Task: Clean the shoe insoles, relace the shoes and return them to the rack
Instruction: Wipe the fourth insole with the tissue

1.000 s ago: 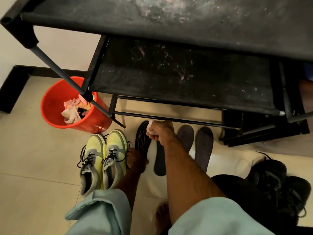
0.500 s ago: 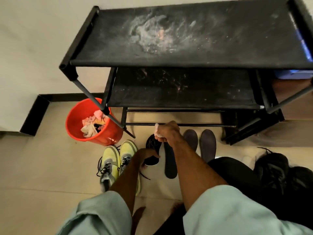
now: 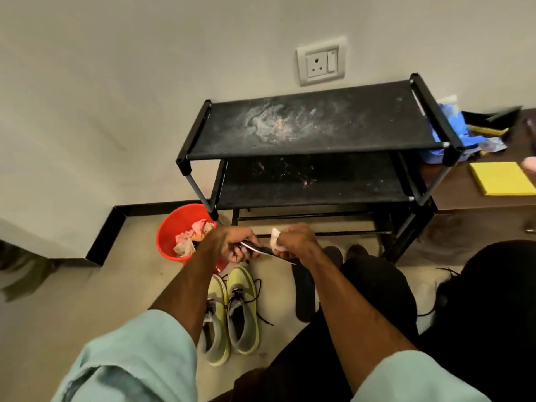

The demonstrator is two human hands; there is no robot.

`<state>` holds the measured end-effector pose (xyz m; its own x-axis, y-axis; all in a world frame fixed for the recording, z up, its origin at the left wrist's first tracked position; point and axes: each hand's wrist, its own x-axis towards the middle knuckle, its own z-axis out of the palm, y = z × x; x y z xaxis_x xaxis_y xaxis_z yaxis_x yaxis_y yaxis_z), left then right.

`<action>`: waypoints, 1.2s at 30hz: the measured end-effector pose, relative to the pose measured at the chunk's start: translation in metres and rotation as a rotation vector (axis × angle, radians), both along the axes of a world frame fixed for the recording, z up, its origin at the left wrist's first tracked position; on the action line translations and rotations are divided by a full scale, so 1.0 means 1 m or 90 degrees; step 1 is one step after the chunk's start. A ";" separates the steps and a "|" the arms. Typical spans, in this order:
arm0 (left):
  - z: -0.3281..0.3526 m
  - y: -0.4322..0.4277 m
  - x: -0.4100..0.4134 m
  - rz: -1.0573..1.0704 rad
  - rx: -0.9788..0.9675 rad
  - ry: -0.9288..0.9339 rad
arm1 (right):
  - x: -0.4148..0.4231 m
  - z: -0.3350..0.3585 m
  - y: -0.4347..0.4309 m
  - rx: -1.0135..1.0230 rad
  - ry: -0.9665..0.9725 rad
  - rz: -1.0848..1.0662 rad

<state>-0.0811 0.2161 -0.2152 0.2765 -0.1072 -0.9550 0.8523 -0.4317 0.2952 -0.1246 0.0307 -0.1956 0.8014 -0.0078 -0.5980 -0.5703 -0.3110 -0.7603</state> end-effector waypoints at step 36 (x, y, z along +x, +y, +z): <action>0.307 -0.093 0.009 -0.182 0.022 -0.503 | 0.044 0.247 -0.083 0.088 -0.436 -0.195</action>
